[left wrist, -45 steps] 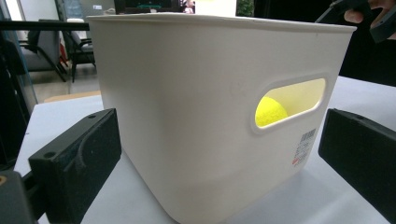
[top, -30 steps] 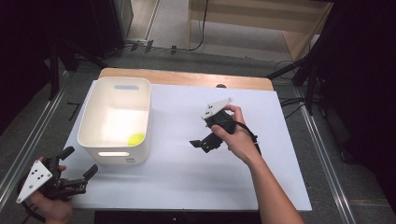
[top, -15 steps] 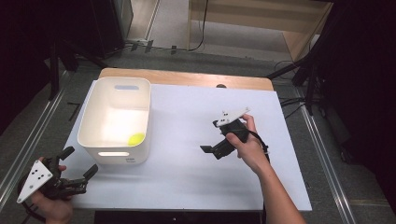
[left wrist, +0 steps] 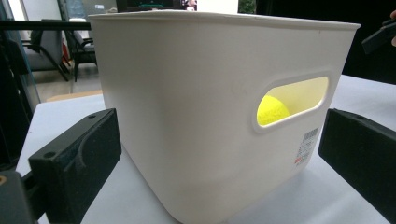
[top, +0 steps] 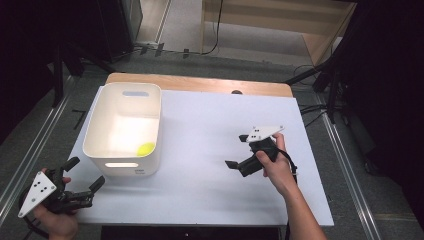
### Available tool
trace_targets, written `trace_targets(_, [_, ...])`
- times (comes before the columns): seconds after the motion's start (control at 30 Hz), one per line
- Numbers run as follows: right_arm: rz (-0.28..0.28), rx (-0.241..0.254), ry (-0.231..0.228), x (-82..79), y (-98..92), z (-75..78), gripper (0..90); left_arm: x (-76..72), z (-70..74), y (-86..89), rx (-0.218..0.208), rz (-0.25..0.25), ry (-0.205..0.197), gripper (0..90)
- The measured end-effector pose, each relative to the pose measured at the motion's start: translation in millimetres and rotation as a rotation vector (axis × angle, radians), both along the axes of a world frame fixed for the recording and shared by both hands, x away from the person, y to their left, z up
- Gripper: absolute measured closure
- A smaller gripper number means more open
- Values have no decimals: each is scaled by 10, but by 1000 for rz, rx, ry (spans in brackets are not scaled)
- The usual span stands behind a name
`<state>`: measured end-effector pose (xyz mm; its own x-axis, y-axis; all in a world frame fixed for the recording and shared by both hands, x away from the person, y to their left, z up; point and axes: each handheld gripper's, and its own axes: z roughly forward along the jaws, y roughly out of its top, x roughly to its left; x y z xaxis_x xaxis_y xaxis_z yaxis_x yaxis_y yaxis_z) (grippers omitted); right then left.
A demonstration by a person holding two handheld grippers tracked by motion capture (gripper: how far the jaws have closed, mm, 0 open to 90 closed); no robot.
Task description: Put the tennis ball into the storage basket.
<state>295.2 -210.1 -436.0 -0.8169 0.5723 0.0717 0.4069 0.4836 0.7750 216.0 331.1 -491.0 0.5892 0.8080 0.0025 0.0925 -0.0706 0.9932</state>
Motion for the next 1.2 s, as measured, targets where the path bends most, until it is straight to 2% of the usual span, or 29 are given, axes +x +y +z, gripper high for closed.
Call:
trace_targets(0.87, [-122, 94, -17, -345, -560, -264, 0, 5, -7, -11, 7, 3, 3, 0])
trace_targets(1.2, [-157, 110, -19, -468, -734, -349, 0, 8, -10, -10, 4, 5, 3, 0])
